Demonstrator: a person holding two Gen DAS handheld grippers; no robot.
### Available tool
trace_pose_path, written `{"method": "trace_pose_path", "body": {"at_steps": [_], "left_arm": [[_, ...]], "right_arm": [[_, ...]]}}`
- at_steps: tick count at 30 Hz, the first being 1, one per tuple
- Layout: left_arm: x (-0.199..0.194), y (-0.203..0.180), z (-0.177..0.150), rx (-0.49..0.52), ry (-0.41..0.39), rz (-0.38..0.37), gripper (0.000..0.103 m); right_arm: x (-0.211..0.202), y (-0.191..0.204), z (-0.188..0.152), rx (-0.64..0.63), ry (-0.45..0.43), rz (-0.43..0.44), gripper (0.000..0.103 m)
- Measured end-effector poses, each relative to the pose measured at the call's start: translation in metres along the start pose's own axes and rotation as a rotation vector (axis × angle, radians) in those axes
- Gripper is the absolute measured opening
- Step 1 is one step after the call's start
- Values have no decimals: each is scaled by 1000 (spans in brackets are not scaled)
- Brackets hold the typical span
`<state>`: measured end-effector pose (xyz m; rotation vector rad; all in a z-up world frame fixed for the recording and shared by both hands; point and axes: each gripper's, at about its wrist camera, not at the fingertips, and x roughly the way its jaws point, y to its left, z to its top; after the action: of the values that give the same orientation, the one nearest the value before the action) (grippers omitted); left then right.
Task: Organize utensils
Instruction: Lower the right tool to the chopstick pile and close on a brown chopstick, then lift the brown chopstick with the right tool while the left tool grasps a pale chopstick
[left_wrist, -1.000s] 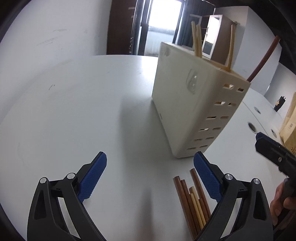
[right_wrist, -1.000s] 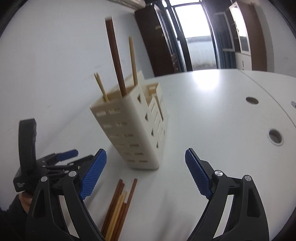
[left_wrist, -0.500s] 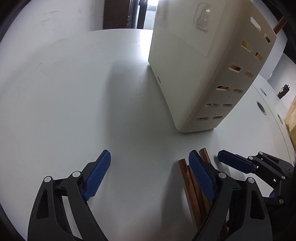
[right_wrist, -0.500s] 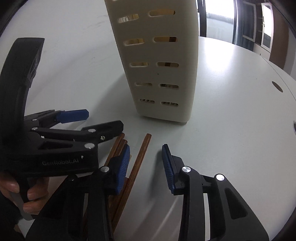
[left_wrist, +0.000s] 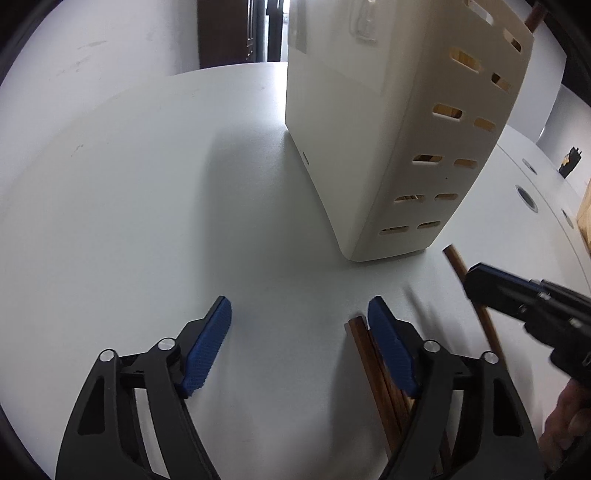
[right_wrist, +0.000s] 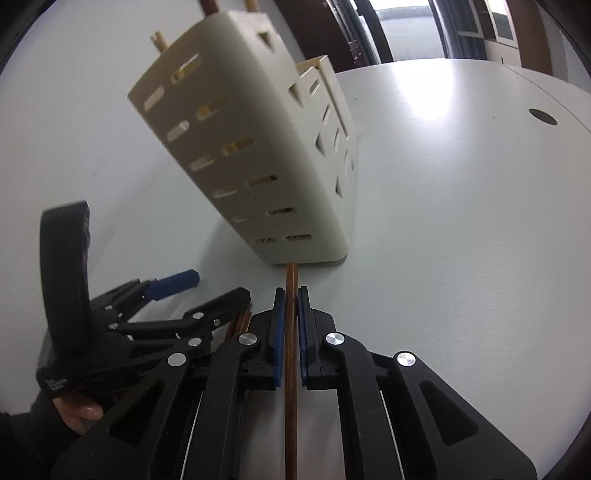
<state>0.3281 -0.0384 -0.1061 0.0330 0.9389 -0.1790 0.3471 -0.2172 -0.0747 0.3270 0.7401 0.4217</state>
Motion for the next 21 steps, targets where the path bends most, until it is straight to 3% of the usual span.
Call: {"method": "trace_pose_path", "body": {"at_steps": [1,2,5,6,10,12,16,21], "left_arm": [[0,-2,0,12,-4,8,51],[-1,-4,0,23,-8,5,45],[-3,-8,0,43,-3,-44,9],[-4,-7,-1,43,2,-66,6],[-6,-2,0,21,10,-122,0],[-8,3,2,-2,11,-154,0],[-21,9,2,-25,-9,-206,0],[-5,18,0,-85,109,-174,3]], "right_arm": [[-4,-1,0,10,-12,3,7],[-7,-2,1,14,-23,4,7],[-15,-3,-3,27,-46,7,7],[-17,-3,-4,32,-54,16,7],[-27,-3,-13,40,-87,45,7],[-35,-12,8,44,-106,63,7],[-54,-12,5,56,-157,100,7],[-61,0,7,68,-181,105,7]]}}
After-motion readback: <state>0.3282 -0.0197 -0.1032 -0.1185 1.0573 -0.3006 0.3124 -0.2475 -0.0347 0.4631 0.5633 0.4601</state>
